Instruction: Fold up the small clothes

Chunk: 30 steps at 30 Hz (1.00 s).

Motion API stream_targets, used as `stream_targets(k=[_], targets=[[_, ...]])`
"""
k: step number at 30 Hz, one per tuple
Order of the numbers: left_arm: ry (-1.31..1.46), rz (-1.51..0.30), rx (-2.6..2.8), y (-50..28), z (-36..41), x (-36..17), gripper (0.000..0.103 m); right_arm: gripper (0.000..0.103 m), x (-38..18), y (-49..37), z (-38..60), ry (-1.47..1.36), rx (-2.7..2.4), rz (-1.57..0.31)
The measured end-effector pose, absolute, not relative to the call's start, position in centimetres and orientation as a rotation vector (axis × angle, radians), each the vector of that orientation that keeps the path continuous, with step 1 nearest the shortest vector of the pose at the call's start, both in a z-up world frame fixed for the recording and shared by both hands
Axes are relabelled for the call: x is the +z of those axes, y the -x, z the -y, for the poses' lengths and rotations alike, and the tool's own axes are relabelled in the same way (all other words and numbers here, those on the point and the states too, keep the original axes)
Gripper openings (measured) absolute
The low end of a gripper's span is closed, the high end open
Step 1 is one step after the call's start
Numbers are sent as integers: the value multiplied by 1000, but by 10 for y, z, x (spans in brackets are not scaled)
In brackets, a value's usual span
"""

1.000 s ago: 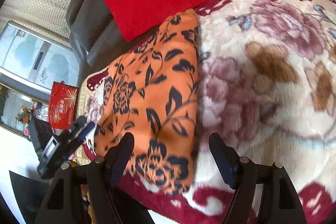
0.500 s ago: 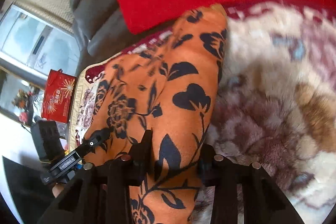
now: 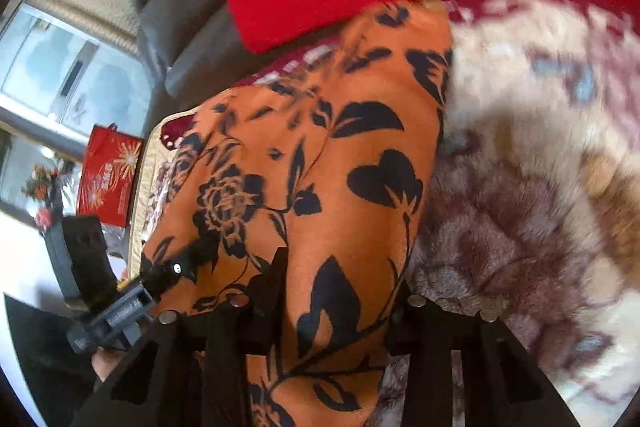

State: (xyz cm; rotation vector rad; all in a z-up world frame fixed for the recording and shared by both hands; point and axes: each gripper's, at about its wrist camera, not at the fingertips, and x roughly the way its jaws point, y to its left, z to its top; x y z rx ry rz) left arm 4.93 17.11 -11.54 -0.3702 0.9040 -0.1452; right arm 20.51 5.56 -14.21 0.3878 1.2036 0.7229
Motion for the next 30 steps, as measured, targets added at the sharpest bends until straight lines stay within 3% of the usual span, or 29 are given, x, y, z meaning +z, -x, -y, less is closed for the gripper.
stream_targets(k=[5,7,8,9,10,11,15,21,23,25,28,30], targets=[[337,-781,-224,-59,-125,-69,30,39,-83,-209,0,-391,693,-1037],[337,-779,-246,-74,-107,-66,38,40,-78,-215,22,-422,673,-1012],[334,-814,-251,-86,-95,-72,48,46,-81,-221,35,-439,656,-1018],[314,-854,-247,-95,-86,-82,65,51,-94,-228,50,-455,618,-1046],[278,-899,-223,-103,-77,-92,72,68,-105,-232,62,-466,565,-1067],[230,-945,-186,-107,-70,-105,75,76,-118,-233,76,-482,476,-1079],[194,-953,-155,-85,-74,-123,74,76,-142,-208,113,-596,363,-1080],[249,-873,-121,-57,-92,-103,75,76,-76,-177,83,-568,516,-887],[238,-879,-120,-55,-93,-104,75,82,-64,-172,62,-558,599,-864],[217,-904,-106,-63,-93,-110,75,87,-73,-171,41,-524,667,-902],[223,-919,-104,-70,-88,-115,75,86,-134,-184,35,-523,595,-1100],[228,-915,-109,-72,-90,-119,75,86,-126,-180,43,-584,611,-1047]])
